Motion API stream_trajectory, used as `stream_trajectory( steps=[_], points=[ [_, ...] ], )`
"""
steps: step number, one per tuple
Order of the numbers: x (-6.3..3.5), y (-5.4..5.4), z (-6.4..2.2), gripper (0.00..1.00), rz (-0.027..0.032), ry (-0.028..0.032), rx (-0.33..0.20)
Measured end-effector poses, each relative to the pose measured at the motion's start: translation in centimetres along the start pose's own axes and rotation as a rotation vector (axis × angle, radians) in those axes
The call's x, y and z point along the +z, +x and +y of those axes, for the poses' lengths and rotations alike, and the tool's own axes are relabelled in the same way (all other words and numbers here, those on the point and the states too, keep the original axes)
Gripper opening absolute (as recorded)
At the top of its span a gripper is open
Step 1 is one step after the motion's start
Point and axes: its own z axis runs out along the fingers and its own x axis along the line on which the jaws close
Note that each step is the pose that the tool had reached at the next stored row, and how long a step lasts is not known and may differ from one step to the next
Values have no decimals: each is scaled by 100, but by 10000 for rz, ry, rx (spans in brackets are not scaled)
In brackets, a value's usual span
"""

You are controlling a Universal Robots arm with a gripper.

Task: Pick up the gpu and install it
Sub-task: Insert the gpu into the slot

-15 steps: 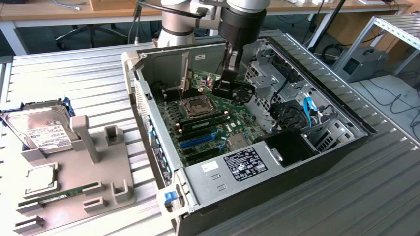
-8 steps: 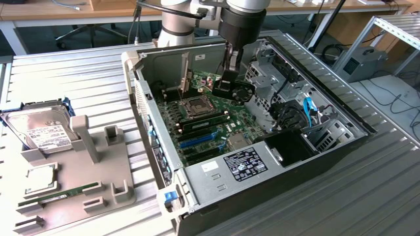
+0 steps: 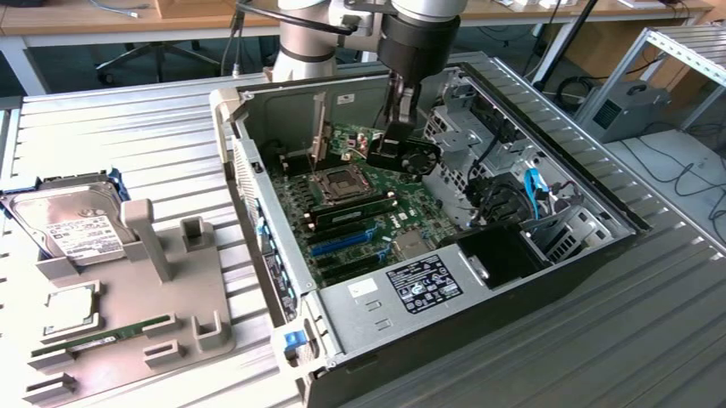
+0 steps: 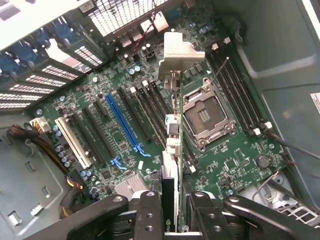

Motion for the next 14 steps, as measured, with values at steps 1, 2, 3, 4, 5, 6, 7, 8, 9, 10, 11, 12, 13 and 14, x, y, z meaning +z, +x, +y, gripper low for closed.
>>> stream_trajectory(
  steps=[1, 2, 3, 4, 5, 6, 7, 8, 9, 10, 11, 12, 13, 14],
  points=[
    [0, 0, 0, 26, 0, -1, -38],
    [0, 0, 0, 26, -1, -2, -96],
    [0, 0, 0, 26, -2, -3, -135],
    [0, 0, 0, 26, -3, -5, -188],
    [0, 0, 0, 26, -3, -6, -228],
    [0, 0, 0, 26, -4, -7, -294],
    [0, 0, 0, 26, -4, -9, -352],
    [0, 0, 0, 26, -5, -11, -402],
    [0, 0, 0, 26, -5, -12, -442],
    [0, 0, 0, 26, -6, -13, -486],
    [0, 0, 0, 26, -7, -14, -526],
    [0, 0, 0, 26, -8, -15, -568],
    [0, 0, 0, 26, -8, -16, -605],
    [0, 0, 0, 26, -9, -17, -648]
  ],
)
